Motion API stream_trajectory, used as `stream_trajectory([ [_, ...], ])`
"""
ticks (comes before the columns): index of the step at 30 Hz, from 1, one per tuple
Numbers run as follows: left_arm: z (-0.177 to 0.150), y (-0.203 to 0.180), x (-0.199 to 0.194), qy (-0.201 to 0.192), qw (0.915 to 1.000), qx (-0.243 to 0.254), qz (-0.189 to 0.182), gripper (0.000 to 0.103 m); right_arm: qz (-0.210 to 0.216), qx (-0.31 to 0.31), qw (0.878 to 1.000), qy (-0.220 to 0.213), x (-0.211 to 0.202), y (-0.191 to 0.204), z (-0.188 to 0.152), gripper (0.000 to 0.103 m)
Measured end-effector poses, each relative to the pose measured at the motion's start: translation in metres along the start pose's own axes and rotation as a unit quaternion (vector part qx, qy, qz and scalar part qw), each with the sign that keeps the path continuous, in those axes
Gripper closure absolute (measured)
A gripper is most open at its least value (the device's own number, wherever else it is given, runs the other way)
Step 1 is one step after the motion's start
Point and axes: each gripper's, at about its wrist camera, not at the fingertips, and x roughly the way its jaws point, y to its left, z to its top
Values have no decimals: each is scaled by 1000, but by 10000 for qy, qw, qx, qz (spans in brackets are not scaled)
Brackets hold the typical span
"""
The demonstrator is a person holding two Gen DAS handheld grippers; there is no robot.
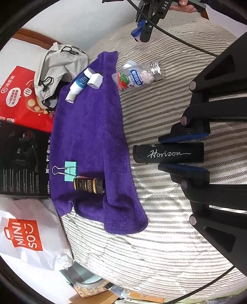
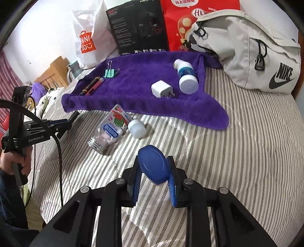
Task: Organize rigid objects
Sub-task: 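Lower the Horizon tube by the gold tube with left gripper while right drops the lid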
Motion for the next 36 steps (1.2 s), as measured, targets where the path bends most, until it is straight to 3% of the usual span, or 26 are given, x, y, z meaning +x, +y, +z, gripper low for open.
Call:
stream_trajectory([
  [5,2,-1,6,89,9999,79,123,82,80,-29,10000,-14,3,2,4,78],
  [11,-1,-13,17,124,9978,391,524,81,143,-49,9999,64,9,5,4,78],
  [17,4,-9,17,190,9985,286,433,82,216,-66,9997,11,9,10,13,78],
  [20,7,-4,10,137,9996,145,199,82,244,-121,9996,-83,5,12,25,78],
  [28,33,3,-16,-140,9997,96,154,82,217,-266,9986,-392,7,10,83,78],
  [36,62,16,-19,-230,9993,87,289,82,-22,-256,9993,-273,58,-6,135,78],
])
